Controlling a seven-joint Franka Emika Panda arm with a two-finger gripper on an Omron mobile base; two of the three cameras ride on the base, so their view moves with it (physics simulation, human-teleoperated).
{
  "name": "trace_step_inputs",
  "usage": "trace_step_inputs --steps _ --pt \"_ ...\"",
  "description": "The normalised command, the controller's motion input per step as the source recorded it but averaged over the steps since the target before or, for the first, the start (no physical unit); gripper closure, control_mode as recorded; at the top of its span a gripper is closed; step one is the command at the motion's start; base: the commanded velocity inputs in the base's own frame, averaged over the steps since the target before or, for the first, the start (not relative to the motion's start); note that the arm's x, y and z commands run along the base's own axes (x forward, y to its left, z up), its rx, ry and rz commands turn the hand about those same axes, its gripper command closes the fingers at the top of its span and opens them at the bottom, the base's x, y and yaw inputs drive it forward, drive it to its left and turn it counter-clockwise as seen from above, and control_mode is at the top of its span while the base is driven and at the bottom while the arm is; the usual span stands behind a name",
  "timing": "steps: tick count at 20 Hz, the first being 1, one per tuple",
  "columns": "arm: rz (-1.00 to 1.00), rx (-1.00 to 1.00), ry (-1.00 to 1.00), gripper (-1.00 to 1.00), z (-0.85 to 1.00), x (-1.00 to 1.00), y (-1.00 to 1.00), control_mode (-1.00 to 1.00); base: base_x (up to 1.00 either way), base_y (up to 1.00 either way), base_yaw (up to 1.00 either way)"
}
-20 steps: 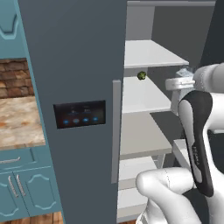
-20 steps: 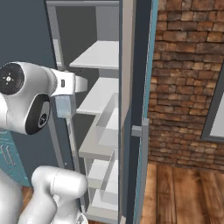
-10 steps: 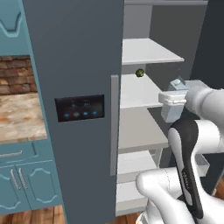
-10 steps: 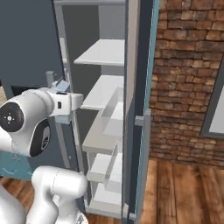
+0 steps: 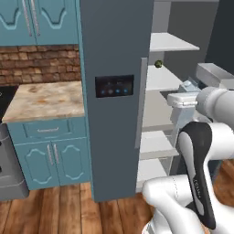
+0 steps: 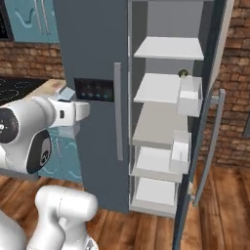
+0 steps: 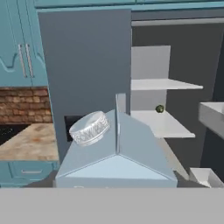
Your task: Take out the milk from the fridge and place it on the tray on the counter. Then take the sugar cube near the tray and place it in the tray.
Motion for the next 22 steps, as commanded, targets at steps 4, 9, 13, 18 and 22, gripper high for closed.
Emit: trace_step_inputs --steps 4,9,13,18,22 --pt "0.0 0.0 0.0 1.0 0.0 0.0 0.0 1.0 -0.19 1.0 0.33" --pt "0.0 0.0 0.0 1.0 0.0 0.0 0.0 1.0 -0.01 0.85 0.78" --pt "0.0 0.0 0.0 1.0 0.0 0.0 0.0 1.0 0.87 1.0 0.13" --pt "0.0 0.0 0.0 1.0 0.0 0.0 0.0 1.0 1.0 0.83 0.0" --pt "0.0 0.0 0.0 1.0 0.0 0.0 0.0 1.0 1.0 0.94 0.0"
